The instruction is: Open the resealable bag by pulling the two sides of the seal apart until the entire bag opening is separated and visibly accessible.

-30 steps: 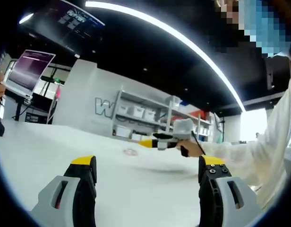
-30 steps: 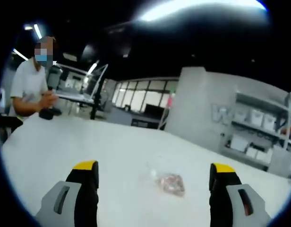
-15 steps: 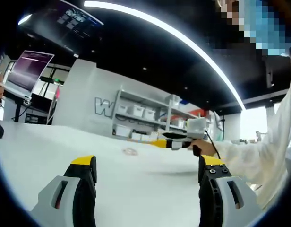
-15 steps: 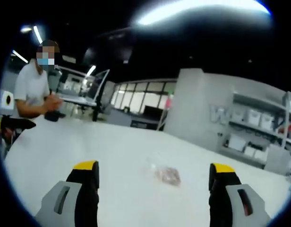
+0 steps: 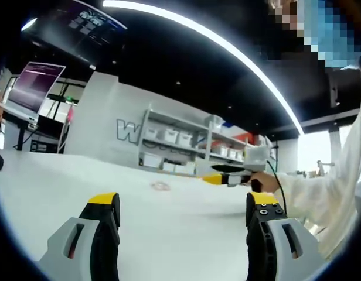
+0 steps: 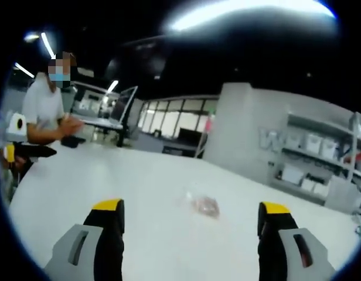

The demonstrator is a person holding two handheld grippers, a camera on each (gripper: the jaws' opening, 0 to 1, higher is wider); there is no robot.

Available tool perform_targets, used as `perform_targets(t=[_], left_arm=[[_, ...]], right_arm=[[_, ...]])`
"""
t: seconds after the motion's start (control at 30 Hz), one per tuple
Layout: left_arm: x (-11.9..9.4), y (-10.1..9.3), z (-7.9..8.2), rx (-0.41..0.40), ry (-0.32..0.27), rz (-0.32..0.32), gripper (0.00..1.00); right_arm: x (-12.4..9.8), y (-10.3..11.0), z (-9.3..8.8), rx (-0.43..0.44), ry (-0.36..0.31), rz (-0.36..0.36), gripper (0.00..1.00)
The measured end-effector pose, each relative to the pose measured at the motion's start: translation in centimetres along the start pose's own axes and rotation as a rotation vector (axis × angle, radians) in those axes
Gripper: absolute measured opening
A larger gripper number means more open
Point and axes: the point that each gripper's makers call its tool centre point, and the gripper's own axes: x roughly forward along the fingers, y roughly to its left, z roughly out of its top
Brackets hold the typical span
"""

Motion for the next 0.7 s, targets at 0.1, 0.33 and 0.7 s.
perform_targets(t=[0.1, 0.33, 0.7], left_arm=[[0.0, 0.0, 0.0, 0.003, -0.001, -0.001, 0.88], [0.0, 0.2, -0.3, 0.001, 0.008, 0.002, 0.88], [0.1, 1.2, -0.1, 0.009, 0.006, 0.023, 0.88]], right_arm=[[-0.8, 0.1, -0.2, 0.002, 0.005, -0.001, 0.95], [-3.0, 0.8, -1.0, 0.014, 0.022, -0.002, 0.94], [-7.6, 0.9, -3.4, 0.022, 0.072, -0.050, 0.93]])
